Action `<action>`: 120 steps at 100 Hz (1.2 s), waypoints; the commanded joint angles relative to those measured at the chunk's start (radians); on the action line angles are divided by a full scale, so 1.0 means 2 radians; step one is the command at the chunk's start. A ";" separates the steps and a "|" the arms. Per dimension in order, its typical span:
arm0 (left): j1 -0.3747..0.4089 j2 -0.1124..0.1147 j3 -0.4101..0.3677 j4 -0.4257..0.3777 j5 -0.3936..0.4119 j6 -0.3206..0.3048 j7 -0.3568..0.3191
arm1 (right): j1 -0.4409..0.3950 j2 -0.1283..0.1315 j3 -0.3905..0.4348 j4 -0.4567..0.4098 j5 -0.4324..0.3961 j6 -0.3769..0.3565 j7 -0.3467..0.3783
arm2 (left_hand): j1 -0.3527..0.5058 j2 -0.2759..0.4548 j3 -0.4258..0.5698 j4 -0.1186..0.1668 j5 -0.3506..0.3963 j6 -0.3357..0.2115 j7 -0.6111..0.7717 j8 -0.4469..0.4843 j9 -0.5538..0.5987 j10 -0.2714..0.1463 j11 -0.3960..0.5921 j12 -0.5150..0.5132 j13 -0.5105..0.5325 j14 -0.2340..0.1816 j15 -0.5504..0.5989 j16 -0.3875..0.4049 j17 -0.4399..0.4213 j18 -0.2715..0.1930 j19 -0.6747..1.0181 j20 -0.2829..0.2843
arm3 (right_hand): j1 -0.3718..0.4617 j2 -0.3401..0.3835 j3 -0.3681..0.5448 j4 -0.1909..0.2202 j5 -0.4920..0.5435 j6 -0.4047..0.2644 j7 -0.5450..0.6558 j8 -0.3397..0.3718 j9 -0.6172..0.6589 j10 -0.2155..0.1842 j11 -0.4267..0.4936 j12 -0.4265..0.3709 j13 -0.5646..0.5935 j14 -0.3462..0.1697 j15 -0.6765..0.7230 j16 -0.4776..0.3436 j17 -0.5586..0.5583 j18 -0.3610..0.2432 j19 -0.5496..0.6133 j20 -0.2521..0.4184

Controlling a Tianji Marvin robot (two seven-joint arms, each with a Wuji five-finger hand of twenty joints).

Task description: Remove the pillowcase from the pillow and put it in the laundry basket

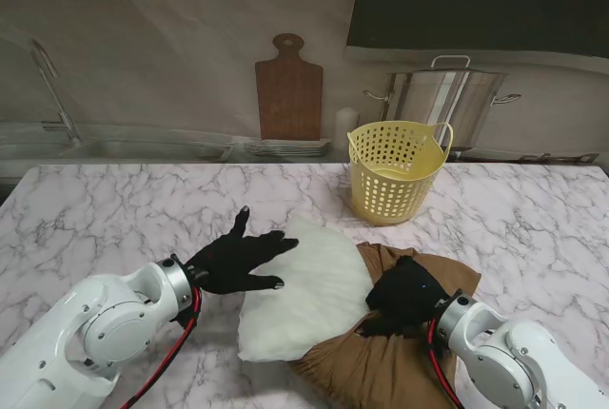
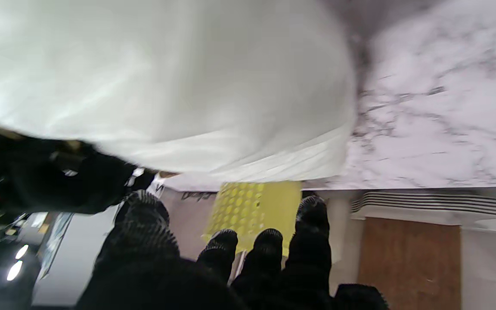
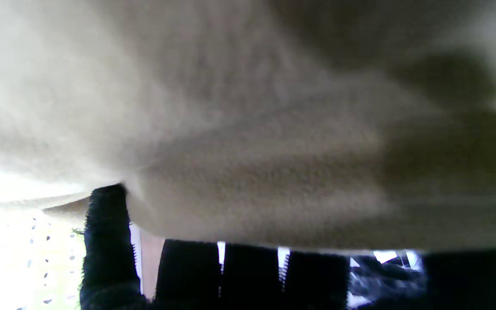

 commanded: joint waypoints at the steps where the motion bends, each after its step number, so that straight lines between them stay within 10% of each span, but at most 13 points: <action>1: 0.005 -0.004 0.007 -0.009 -0.011 -0.007 -0.003 | -0.001 0.001 -0.003 0.015 -0.002 0.005 0.007 | 0.023 0.027 0.006 0.008 0.006 -0.004 0.001 0.012 0.010 0.007 0.000 0.005 0.003 0.013 0.002 0.006 0.001 0.009 0.785 0.001 | 0.019 -0.002 0.041 0.008 0.059 0.059 0.074 0.027 -0.003 0.003 -0.017 -0.008 0.019 -0.029 -0.010 -0.002 -0.004 -0.005 -0.006 -0.001; 24: -0.014 0.003 0.050 0.013 -0.095 -0.020 -0.029 | -0.002 0.000 -0.002 0.015 0.002 0.006 0.004 | -0.054 0.004 -0.001 0.006 -0.012 0.002 -0.008 0.015 -0.017 0.015 -0.009 -0.001 -0.011 0.017 -0.005 0.002 -0.007 0.012 0.777 -0.009 | 0.022 0.001 0.038 0.008 0.060 0.060 0.070 0.029 -0.003 0.004 -0.019 -0.007 0.019 -0.028 -0.011 -0.002 -0.004 -0.005 -0.007 -0.001; 41: -0.070 0.010 0.104 0.062 -0.134 0.002 -0.070 | -0.005 0.000 0.000 0.014 0.003 0.006 0.004 | -0.093 -0.101 0.002 0.009 -0.028 0.014 -0.015 0.013 -0.036 0.024 -0.012 -0.008 -0.016 0.019 -0.007 0.000 -0.010 0.015 0.769 -0.012 | 0.022 0.002 0.037 0.009 0.060 0.060 0.070 0.031 -0.002 0.005 -0.019 -0.007 0.019 -0.027 -0.011 -0.002 -0.004 -0.005 -0.008 -0.001; 76: -0.178 0.003 0.218 0.162 -0.152 0.074 -0.062 | -0.007 0.000 0.001 0.010 0.009 -0.001 0.005 | -0.029 -0.154 0.023 0.019 -0.054 0.008 -0.026 -0.009 -0.043 0.020 -0.010 -0.011 -0.006 0.013 0.001 0.005 0.003 0.008 0.774 -0.005 | 0.022 0.000 0.038 0.009 0.057 0.058 0.061 0.031 -0.008 0.005 -0.022 -0.008 0.015 -0.028 -0.014 -0.003 -0.005 -0.007 -0.008 -0.001; 120: -0.258 0.005 0.306 0.223 -0.143 0.131 -0.085 | -0.017 0.004 0.016 -0.005 0.009 -0.015 0.042 | 0.068 -0.112 0.024 0.025 -0.050 -0.006 -0.017 -0.016 -0.013 -0.002 -0.003 -0.002 0.009 0.004 0.006 0.009 0.008 -0.001 0.796 0.004 | 0.041 -0.052 0.045 -0.014 -0.067 0.004 -0.001 0.066 -0.056 -0.014 -0.061 -0.018 -0.015 -0.034 -0.052 -0.018 -0.013 -0.016 -0.019 0.001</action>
